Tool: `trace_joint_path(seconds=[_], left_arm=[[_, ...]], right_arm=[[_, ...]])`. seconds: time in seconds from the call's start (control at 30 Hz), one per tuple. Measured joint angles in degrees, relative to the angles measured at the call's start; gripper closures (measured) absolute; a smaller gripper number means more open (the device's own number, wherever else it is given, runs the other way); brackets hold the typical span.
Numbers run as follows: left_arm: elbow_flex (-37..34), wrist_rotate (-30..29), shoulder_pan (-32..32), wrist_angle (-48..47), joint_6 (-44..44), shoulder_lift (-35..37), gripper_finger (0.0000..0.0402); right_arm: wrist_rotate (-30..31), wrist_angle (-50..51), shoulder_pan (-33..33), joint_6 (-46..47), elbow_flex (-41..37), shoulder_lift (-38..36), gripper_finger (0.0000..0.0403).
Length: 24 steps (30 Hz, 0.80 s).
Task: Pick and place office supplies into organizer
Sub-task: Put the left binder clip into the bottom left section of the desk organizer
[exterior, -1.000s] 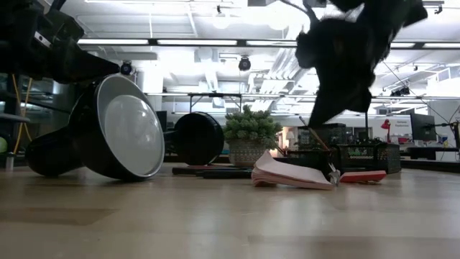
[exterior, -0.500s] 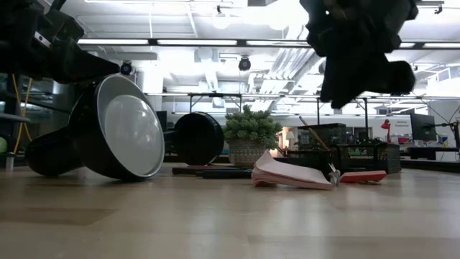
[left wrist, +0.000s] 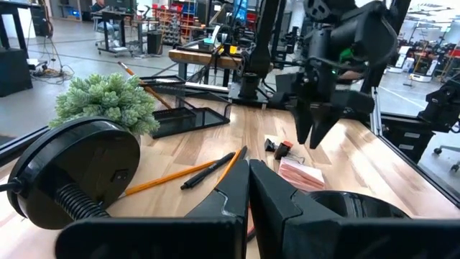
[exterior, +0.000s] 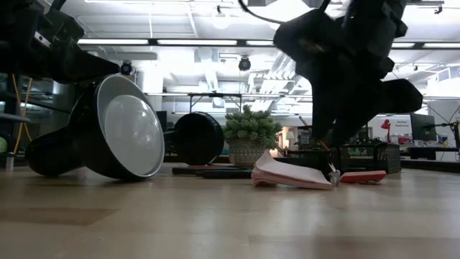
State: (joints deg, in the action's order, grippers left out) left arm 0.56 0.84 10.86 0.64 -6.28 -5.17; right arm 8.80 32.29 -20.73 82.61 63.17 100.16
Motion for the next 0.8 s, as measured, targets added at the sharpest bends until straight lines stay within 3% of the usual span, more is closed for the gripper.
trace_joint_path(seconds=[0.27,0.8], left_arm=[[0.0,0.0,0.0,0.0,0.0,0.0,0.0401],[0.0,0.0,0.0,0.0,0.0,0.0,0.0401]], right_arm=[[0.3,16.2,0.2,3.9,10.6,7.2,0.0306],[-0.5,20.5,1.0,7.4,13.7,9.9,0.0315]])
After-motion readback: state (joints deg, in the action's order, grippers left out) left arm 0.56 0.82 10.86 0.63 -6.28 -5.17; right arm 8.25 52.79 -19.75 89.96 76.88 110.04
